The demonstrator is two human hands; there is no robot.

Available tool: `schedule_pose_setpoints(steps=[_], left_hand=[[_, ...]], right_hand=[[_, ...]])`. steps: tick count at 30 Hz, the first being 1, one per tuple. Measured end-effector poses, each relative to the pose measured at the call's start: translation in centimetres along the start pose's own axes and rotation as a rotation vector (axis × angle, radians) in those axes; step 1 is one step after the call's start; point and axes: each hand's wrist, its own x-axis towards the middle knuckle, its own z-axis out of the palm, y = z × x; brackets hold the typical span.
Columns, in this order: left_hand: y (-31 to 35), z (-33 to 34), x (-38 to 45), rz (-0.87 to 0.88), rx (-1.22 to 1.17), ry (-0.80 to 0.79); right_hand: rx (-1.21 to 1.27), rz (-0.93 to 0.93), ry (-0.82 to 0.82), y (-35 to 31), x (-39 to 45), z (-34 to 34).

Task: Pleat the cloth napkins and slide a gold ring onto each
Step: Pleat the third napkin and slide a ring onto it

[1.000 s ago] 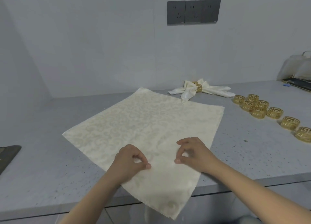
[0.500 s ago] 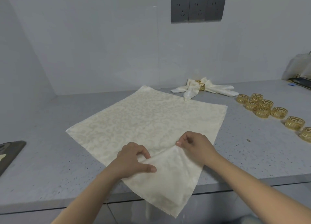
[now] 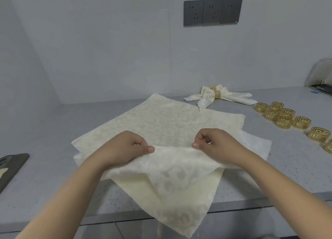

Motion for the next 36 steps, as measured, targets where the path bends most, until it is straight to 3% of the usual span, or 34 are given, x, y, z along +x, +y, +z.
schedule_pose_setpoints(steps=[5, 14, 18, 20, 25, 30, 33, 36], left_hand=[[0.3, -1.0, 1.2, -0.022, -0.041, -0.071], [-1.0, 3.3, 10.0, 0.028, 0.115, 0.168], [-2.6, 5.4, 13.0, 0.082, 0.106, 0.191], [-3.1, 6.1, 13.4, 0.137, 0.043, 0.185], [-4.1, 6.9, 12.8, 0.273, -0.048, -0.006], [-4.6, 5.6, 13.2, 0.195, -0.111, -0.193], [-4.3, 4.1, 13.9, 0.151, -0.022, -0.359], [-3.8, 3.4, 15.3, 0.176, -0.018, -0.340]], right_hand=[[0.090, 0.031, -0.094, 0.2, 0.8, -1.2], [-0.178, 0.201, -0.016, 5.0, 5.7, -0.1], [-0.136, 0.061, 0.125, 6.3, 5.5, 0.9], [-0.096, -0.030, 0.106, 6.8, 5.2, 1.2], [-0.103, -0.084, -0.096, 7.3, 4.5, 2.6], [-0.049, -0.071, 0.027, 7.8, 5.2, 3.9], [0.192, 0.073, 0.093, 7.4, 5.9, 3.5], [0.368, 0.143, 0.107, 7.3, 7.5, 2.1]])
